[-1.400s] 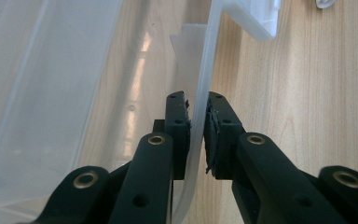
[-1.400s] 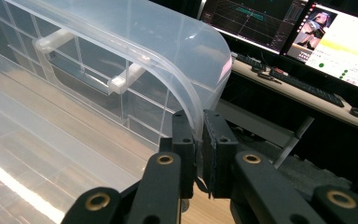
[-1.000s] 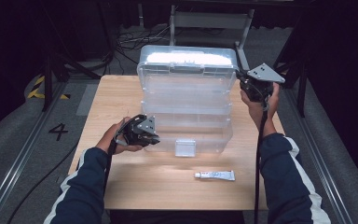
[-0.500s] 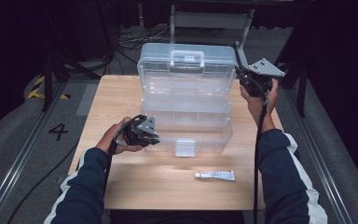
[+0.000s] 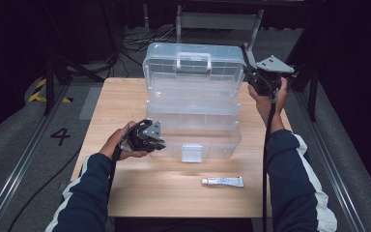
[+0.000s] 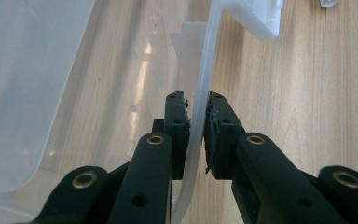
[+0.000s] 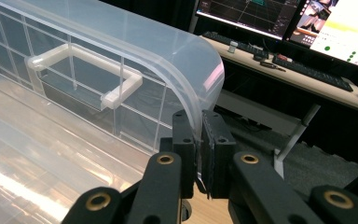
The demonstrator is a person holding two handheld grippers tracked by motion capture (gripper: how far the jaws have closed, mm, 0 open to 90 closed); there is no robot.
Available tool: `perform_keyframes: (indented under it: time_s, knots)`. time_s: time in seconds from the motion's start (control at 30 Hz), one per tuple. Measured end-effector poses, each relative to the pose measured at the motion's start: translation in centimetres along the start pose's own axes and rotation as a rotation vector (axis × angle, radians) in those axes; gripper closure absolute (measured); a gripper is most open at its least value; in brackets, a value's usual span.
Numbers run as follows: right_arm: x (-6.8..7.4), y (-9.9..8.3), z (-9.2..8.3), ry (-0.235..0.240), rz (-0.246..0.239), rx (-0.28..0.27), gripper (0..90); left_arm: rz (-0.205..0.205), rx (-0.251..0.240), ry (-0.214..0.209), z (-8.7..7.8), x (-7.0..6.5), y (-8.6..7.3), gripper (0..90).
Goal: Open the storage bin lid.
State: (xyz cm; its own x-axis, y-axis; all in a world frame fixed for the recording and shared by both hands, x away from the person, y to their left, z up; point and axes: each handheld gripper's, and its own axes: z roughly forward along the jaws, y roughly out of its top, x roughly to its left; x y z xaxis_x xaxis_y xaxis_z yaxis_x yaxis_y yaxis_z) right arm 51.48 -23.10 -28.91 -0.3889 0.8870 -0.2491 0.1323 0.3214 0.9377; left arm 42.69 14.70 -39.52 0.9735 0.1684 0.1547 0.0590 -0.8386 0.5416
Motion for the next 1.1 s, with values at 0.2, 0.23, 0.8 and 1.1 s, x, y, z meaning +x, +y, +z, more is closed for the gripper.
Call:
perform_keyframes:
  time_s: [0.2,0.23,0.8,1.1]
  knots:
    - [-0.2,0.3,0.5,0.002,0.014,0.011,85.3,0.005,0.004,0.003,0.0,0.0,0.0,81.2]
    - [-0.3,0.3,0.6,0.002,0.017,0.012,85.4,0.006,0.005,0.004,0.0,0.0,0.0,81.2]
    - [-0.7,0.6,1.6,0.001,0.041,0.028,85.6,-0.003,0.006,0.023,0.0,-0.2,-0.1,81.1]
    - [-1.1,1.0,2.4,0.011,0.048,0.055,85.5,0.001,0.019,0.031,0.1,-0.4,0.1,80.7]
